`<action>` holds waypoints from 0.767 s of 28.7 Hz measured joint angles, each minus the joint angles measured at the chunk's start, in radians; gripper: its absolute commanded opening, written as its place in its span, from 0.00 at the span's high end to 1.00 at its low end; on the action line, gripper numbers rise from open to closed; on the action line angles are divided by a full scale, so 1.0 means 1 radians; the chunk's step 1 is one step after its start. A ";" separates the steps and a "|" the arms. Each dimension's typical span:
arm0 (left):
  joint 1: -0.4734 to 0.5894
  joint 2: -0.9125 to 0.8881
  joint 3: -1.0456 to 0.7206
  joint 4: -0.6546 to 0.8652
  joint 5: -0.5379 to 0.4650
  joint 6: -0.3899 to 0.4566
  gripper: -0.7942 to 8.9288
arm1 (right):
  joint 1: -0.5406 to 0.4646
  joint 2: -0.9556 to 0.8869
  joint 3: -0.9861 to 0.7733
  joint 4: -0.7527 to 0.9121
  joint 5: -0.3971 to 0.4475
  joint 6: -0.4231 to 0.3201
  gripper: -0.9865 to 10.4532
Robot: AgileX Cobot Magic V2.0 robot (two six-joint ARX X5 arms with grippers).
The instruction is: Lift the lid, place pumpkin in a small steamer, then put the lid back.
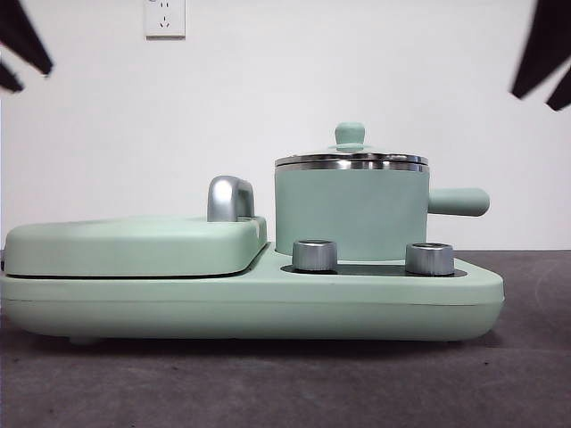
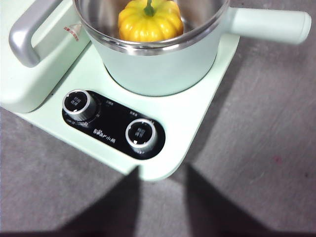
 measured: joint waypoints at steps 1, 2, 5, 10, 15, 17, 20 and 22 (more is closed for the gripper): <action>0.000 -0.004 0.000 0.000 0.000 0.001 0.91 | 0.000 0.000 0.000 0.008 -0.002 -0.003 0.89; 0.000 -0.006 0.000 -0.005 0.000 0.002 0.91 | 0.000 0.000 0.000 0.008 -0.005 -0.003 0.89; 0.000 -0.017 0.000 -0.018 0.000 0.004 0.91 | 0.000 -0.004 0.000 0.009 -0.014 -0.004 0.89; 0.000 -0.026 0.000 -0.014 0.000 0.004 0.91 | 0.000 -0.006 0.000 0.047 -0.014 -0.004 0.89; 0.000 -0.026 0.000 0.000 0.000 0.004 0.91 | 0.000 -0.006 0.000 0.057 -0.015 -0.004 0.89; 0.000 -0.031 0.000 -0.002 0.000 0.004 0.91 | 0.000 -0.006 0.000 0.057 -0.015 -0.004 0.89; 0.016 -0.054 0.000 0.000 0.001 0.016 0.91 | 0.000 -0.006 0.000 0.058 -0.014 -0.004 0.89; 0.060 -0.089 -0.023 0.045 0.000 0.039 0.91 | 0.000 -0.006 0.000 0.060 -0.015 -0.004 0.89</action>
